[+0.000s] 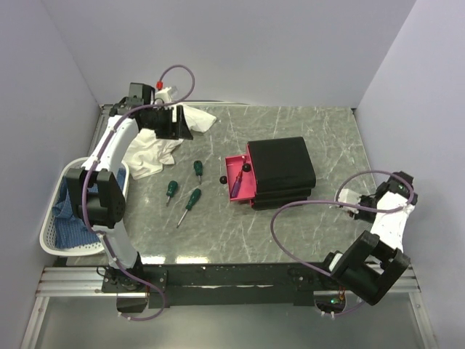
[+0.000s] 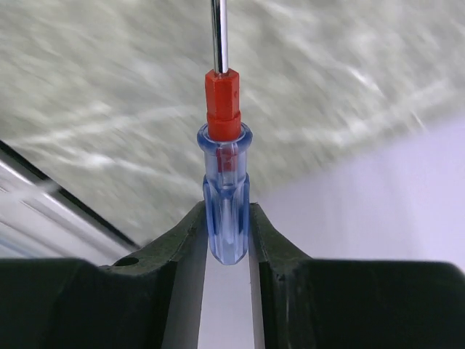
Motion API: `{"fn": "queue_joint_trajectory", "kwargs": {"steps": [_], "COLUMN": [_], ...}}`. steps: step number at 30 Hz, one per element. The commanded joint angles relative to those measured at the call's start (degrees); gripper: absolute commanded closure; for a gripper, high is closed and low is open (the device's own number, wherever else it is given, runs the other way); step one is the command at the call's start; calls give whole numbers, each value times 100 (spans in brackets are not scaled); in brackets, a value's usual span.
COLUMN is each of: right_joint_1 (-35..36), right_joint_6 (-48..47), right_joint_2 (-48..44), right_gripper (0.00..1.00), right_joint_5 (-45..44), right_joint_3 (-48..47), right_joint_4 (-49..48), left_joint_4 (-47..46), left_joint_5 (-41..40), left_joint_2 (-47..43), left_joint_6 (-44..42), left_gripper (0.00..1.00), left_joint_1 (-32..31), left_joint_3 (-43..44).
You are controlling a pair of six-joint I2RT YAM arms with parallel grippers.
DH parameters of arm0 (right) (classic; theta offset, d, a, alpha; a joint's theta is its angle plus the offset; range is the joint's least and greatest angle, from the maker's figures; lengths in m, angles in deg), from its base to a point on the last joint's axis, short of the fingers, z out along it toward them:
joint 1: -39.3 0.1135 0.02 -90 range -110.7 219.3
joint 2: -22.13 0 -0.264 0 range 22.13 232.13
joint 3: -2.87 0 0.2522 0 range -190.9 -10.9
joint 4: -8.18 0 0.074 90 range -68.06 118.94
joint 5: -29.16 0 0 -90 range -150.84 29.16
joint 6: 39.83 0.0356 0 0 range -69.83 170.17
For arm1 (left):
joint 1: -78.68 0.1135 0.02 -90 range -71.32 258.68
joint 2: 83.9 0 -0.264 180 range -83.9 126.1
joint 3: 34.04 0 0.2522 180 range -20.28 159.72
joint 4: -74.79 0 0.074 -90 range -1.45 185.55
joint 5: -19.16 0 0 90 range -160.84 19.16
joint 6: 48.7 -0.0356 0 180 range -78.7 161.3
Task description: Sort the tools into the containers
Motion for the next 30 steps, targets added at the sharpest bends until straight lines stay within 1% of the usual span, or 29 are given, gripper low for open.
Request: {"fn": "queue_joint_trajectory", "kwargs": {"steps": [1,2,4,5,6,7,8,9,10,11,12,13,14,15,16,17,18,19,20,21,22,23,24,27,28,30], "right_joint_1": [-42,-42,28,124,239,614,835,1064,1536,1758,2030,2268,2670,2848,3024,3243,3602,3789,3877,4340,4518,4703,5166,5801,5916,6145], "right_joint_6": [872,1249,1725,2345,2665,3051,4177,4832,5866,6372,6873,7644,7947,8220,8762,9037,9292,9861,10153,10470,11082,11288,11560,12202,12578,12722], "right_joint_2": [-194,-168,-273,-343,-396,-553,-642,-738,-870,-906,-932,-907,-845,-758,-513,-345,-178,189,375,734,894,1043,1367,1965,2055,2065], "right_gripper": [100,100,100,100,100,100,100,100,100,100,100,100,100,100,100,100,100,100,100,100,100,100,100,100,100,100], "right_joint_5": [-274,-230,330,637,1119,1358,1491,1571,1659,1642,1520,1301,1247,1220,1098,1054,1027,1018,1035,1018,1035,1062,1045,1044,1044,861], "right_joint_3": [-577,-700,-1095,-1219,-1351,-1578,-1685,-1843,-1931,-2019,-2203,-2318,-2475,-2877,-3108,-3354,-3878,-4144,-4408,-4854,-5042,-5183,-5471,-6043,-6098,-5976], "right_joint_4": [548,759,1137,1200,1252,1096,842,492,-112,-431,-774,-1334,-1514,-1637,-1813,-1849,-1841,-1780,-1745,-1718,-1692,-1700,-1692,-1464,-1376,-1410], "left_joint_4": [-405,-458,-520,-537,-555,-538,-511,-468,-537,-633,-947,-1142,-1327,-1642,-1784,-1916,-2030,-2336,-2461,-2567,-2785,-2840,-2910,-3165,-3165,-3130], "left_joint_5": [660,765,818,810,757,705,652,564,520,450,362,361,300,74,28,-16,-69,-174,-236,-289,-298,-315,-324,-386,-421,-465], "left_joint_2": [74,65,-23,-75,-171,-224,-286,-321,-365,-531,-620,-725,-909,-989,-1068,-1173,-1226,-1288,-1410,-1455,-1508,-1578,-1622,-1877,-1947,-2123], "left_joint_6": [379,423,546,573,643,678,705,722,775,862,1142,1301,1468,1800,1943,2049,2180,2260,2330,2418,2445,2541,2594,2682,2674,2674], "left_gripper": [26,26,26,26,27,27,28,28,28,28,28,28,30,30,30,30,31,31,30,30,30,30,29,28,28,27], "left_joint_1": [59,59,59,59,59,59,59,59,59,59,59,59,59,51,51,51,51,51,51,51,51,51,51,59,59,94], "left_joint_3": [467,494,468,424,389,362,327,301,240,13,-120,-269,-549,-665,-805,-1007,-1105,-1236,-1490,-1597,-1702,-1851,-1922,-2195,-2222,-2283]}}
